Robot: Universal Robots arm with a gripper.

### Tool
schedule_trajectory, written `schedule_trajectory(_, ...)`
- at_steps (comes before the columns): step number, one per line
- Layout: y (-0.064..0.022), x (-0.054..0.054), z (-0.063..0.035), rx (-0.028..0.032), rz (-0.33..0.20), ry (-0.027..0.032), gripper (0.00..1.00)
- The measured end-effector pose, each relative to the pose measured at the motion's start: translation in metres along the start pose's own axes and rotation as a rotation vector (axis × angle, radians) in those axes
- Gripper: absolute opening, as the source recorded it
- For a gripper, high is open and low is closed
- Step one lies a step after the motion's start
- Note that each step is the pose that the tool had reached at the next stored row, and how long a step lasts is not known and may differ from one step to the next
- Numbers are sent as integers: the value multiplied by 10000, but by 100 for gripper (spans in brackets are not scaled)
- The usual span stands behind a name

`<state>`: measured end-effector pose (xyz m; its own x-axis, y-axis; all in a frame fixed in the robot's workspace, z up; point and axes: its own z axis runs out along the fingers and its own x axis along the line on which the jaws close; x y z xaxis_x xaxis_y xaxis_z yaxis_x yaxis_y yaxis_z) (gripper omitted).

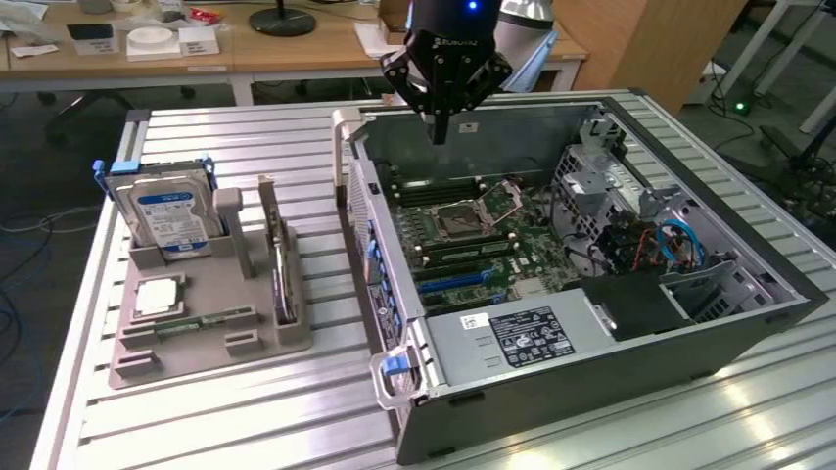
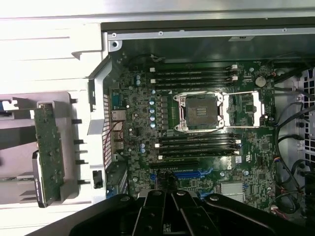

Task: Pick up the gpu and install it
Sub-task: 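Reach for the gpu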

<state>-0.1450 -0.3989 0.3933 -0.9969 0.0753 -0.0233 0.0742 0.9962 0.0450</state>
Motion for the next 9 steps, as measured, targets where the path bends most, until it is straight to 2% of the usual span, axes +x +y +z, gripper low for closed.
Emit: schedule_trajectory(9,-8,106,-3,-1,-1,0,11)
